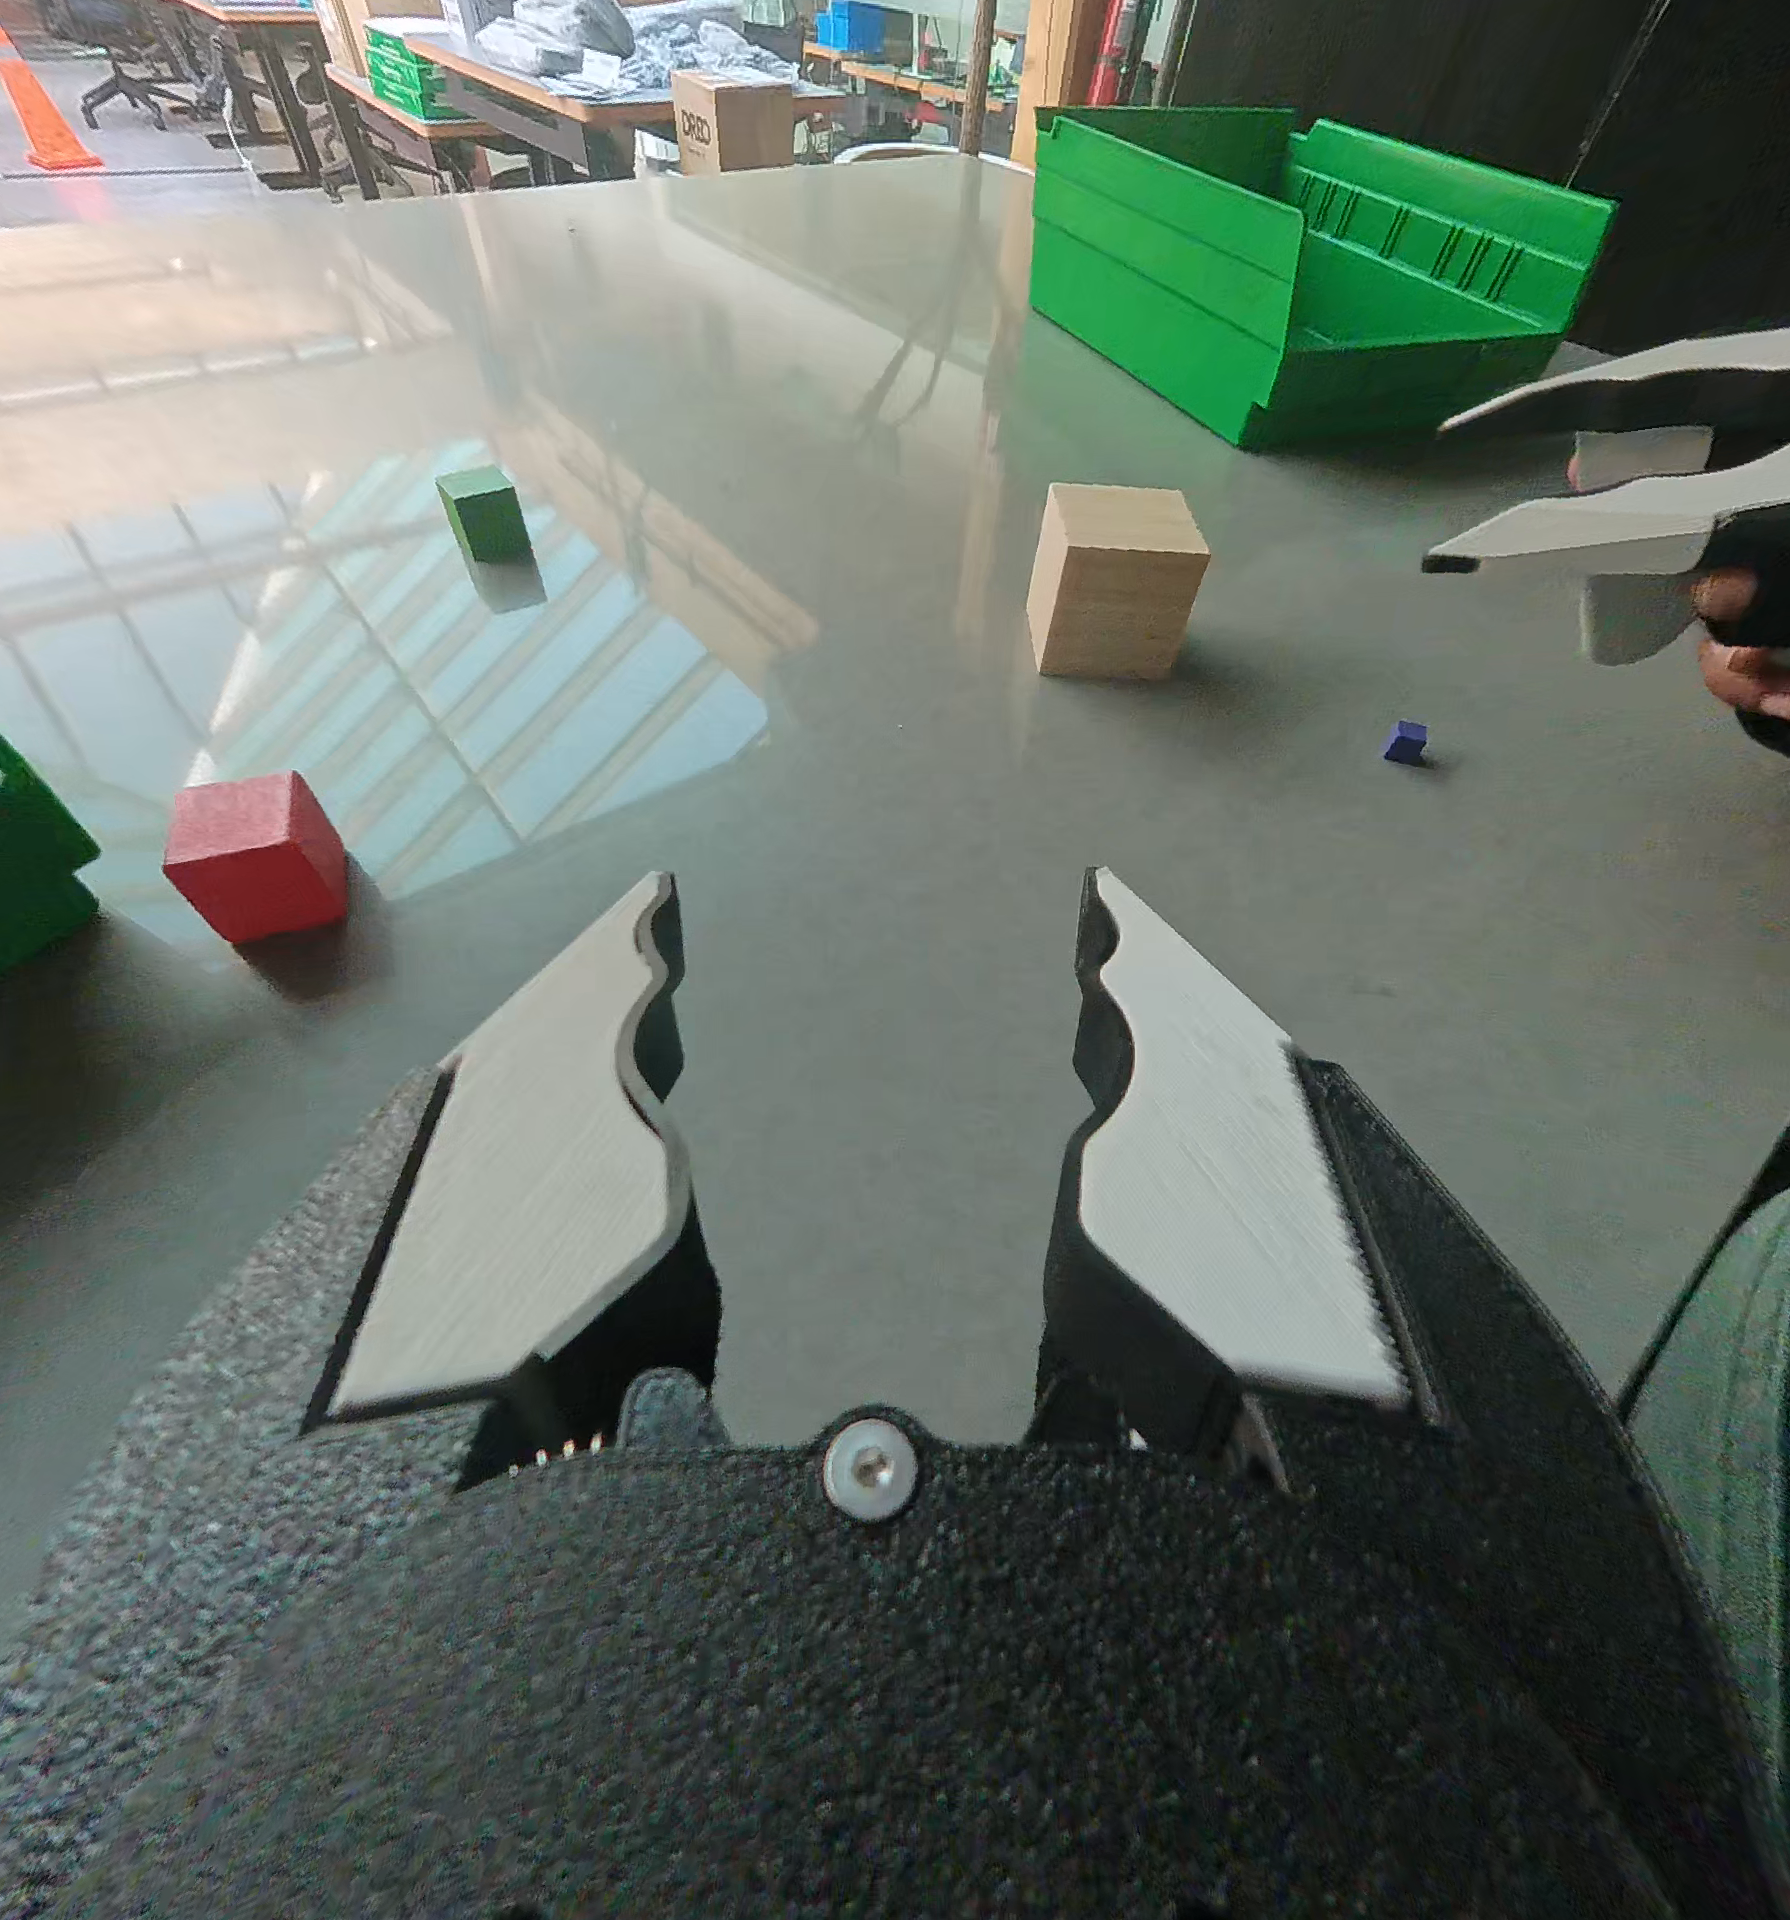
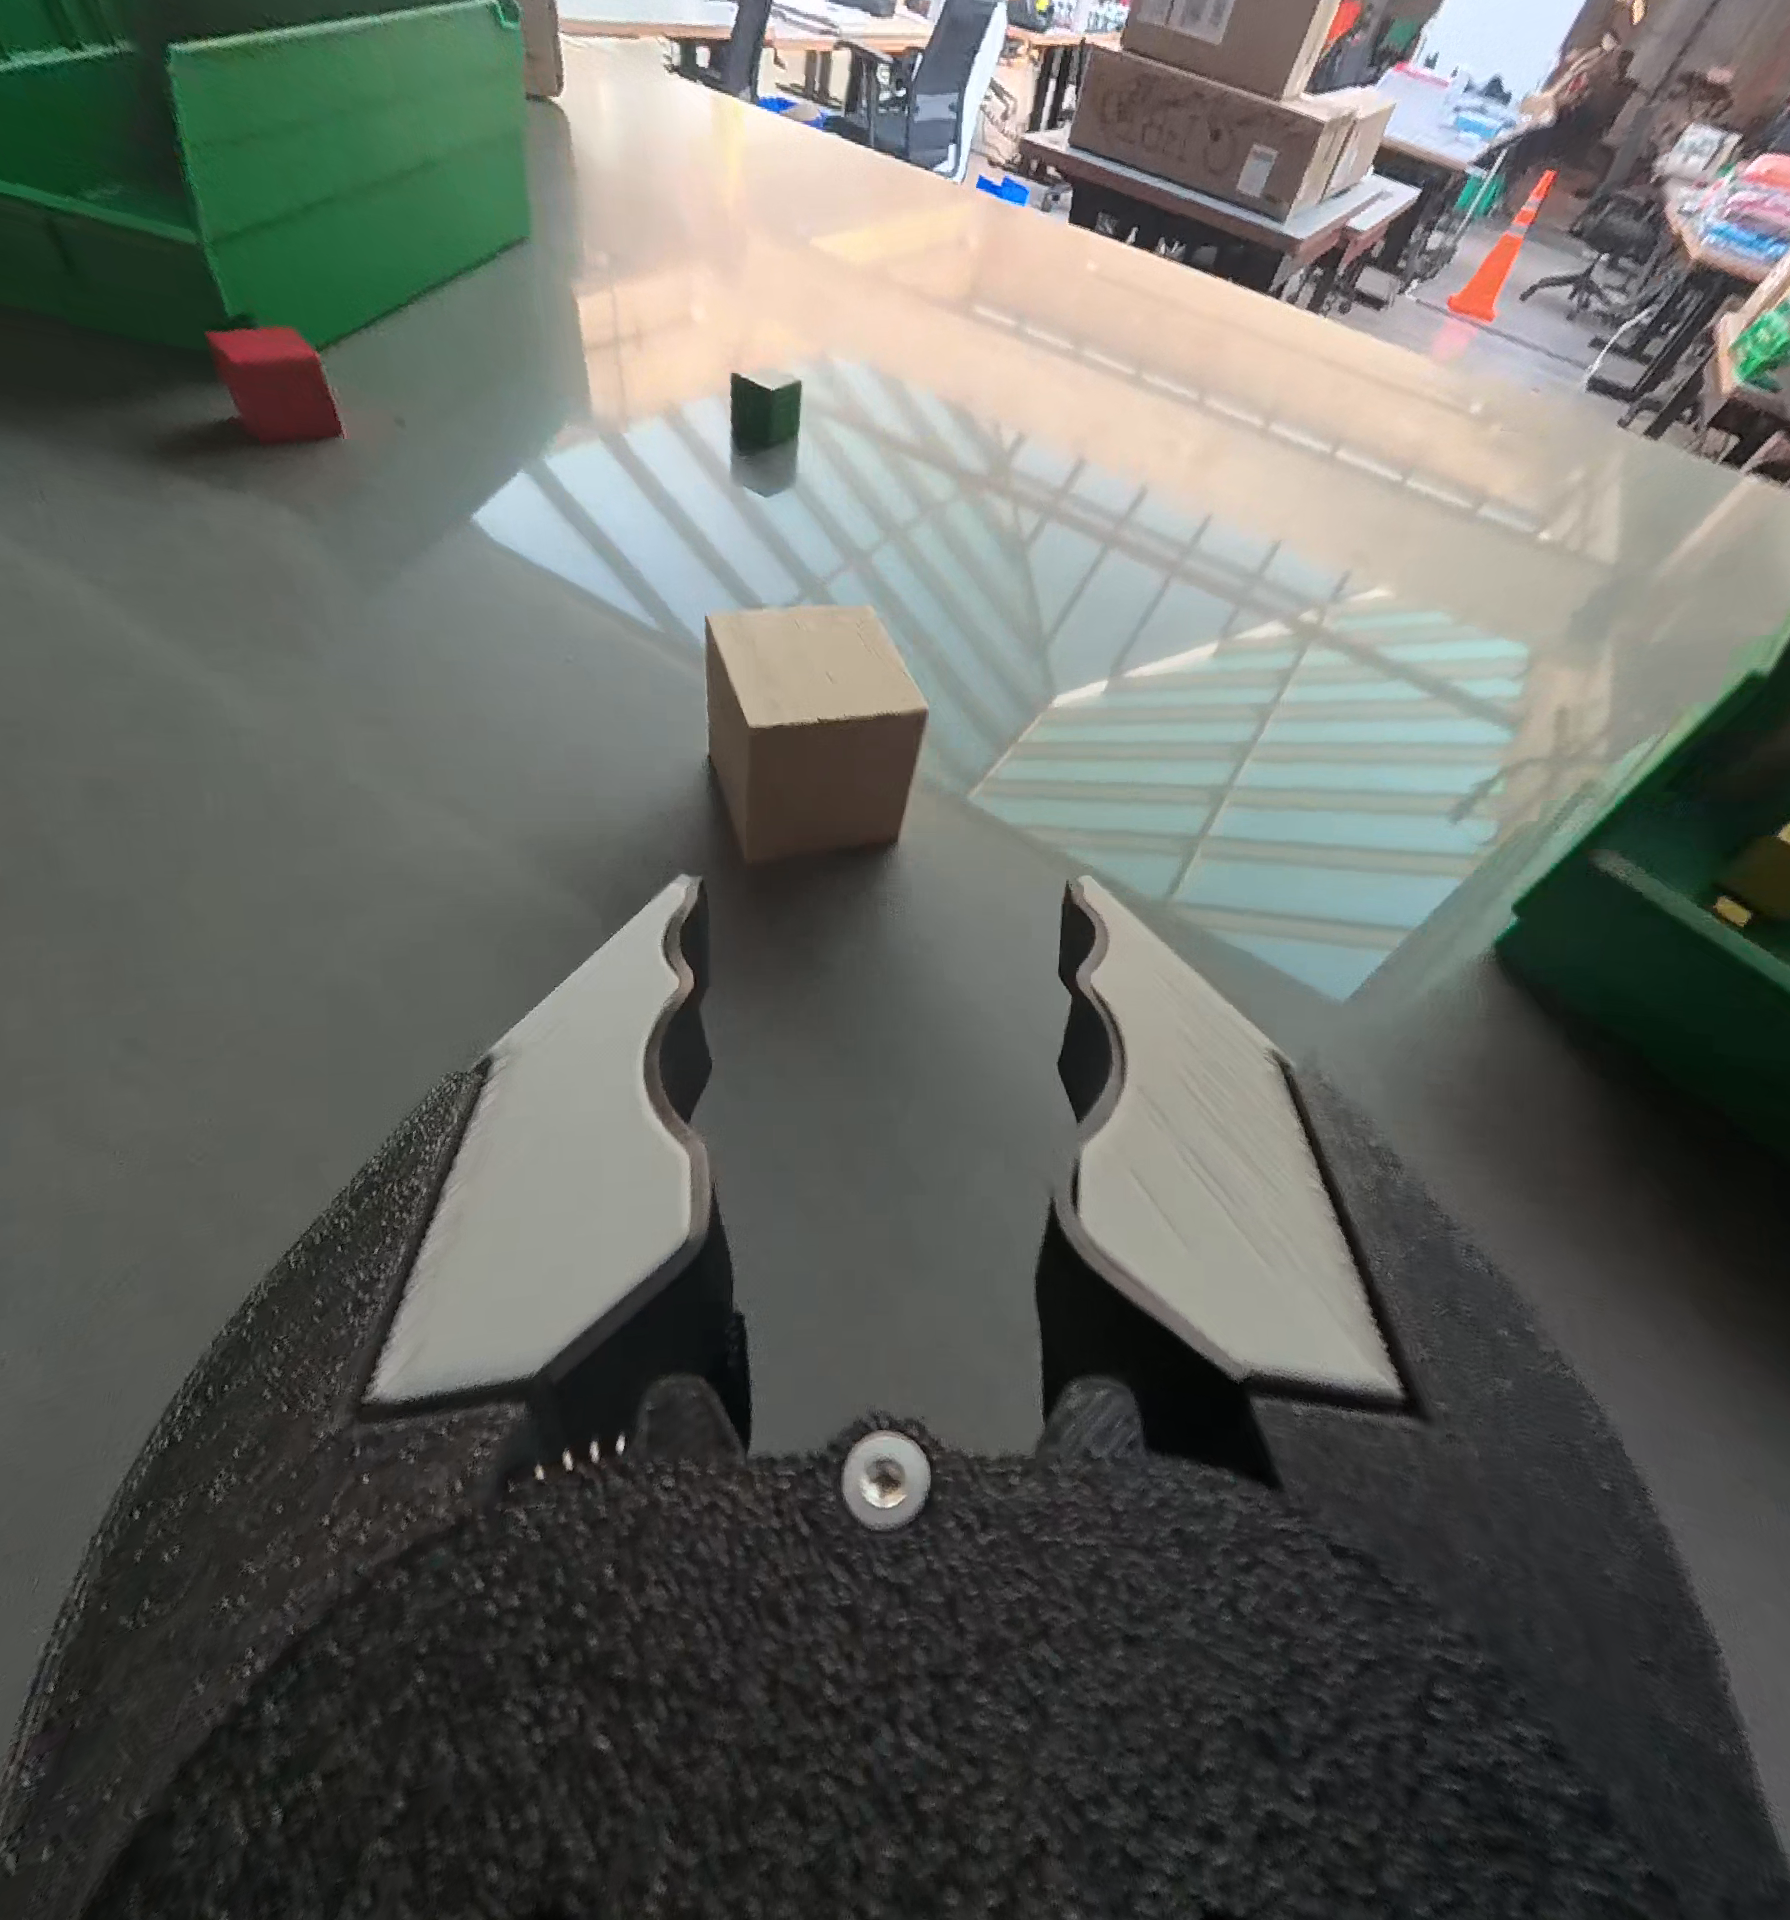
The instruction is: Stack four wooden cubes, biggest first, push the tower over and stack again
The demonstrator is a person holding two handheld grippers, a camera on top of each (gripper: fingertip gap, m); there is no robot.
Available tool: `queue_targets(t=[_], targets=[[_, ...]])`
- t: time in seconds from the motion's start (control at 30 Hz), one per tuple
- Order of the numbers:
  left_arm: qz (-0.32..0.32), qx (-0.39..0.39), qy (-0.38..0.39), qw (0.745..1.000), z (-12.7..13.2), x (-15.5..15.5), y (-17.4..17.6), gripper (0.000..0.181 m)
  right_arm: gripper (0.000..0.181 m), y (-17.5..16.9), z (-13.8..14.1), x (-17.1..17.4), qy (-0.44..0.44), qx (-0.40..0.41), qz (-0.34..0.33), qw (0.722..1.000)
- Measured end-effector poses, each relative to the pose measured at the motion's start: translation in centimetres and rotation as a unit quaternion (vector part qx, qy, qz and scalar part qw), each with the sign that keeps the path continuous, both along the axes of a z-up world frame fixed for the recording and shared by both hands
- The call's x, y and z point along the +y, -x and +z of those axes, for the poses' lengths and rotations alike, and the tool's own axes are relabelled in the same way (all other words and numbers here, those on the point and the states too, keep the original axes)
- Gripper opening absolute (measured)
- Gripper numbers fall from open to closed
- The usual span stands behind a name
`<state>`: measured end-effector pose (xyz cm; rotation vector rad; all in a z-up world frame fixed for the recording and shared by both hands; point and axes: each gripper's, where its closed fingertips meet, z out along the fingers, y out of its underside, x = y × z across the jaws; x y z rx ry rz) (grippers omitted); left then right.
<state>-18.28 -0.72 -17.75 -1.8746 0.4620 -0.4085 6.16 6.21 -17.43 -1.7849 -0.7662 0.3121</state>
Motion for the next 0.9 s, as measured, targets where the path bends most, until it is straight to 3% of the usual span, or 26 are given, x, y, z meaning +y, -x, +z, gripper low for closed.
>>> queue_targets(t=[0.13, 0.27, 0.53, 0.73, 0.83, 0.9], targets=[[-0.005, -0.001, -0.001, 1.0, 0.1, -0.1, -0.6, 0.076, 0.07, -0.3, -1.1, 0.3, 0.091, 0.022, 0.044, 0.995], [-0.017, 0.002, 0.0, 1.0, 0.1, -0.3, -1.4, 0.076, 0.072, 0.9, -2.3, 1.8, 0.21, -0.023, 0.092, 0.973], [-0.014, -0.008, 0.0, 1.0, 0.2, -1.0, -2.4, 0.075, 0.084, 6.7, -1.9, 5.1, 0.243, -0.21, 0.189, 0.928], [0.006, -0.013, -0.007, 1.0, 0.3, -1.4, -1.9, 0.075, 0.089, 8.5, -4.3, 5.7, 0.27, -0.282, 0.207, 0.897], [0.014, -0.016, -0.01, 1.0, 0.5, -1.5, -1.7, 0.075, 0.08, 8.9, -5.1, 5.5, 0.274, -0.278, 0.212, 0.896], [0.016, -0.014, -0.01, 1.0, 0.5, -1.4, -1.7, 0.074, 0.065, 8.6, -5.1, 5.9, 0.264, -0.283, 0.208, 0.898]])
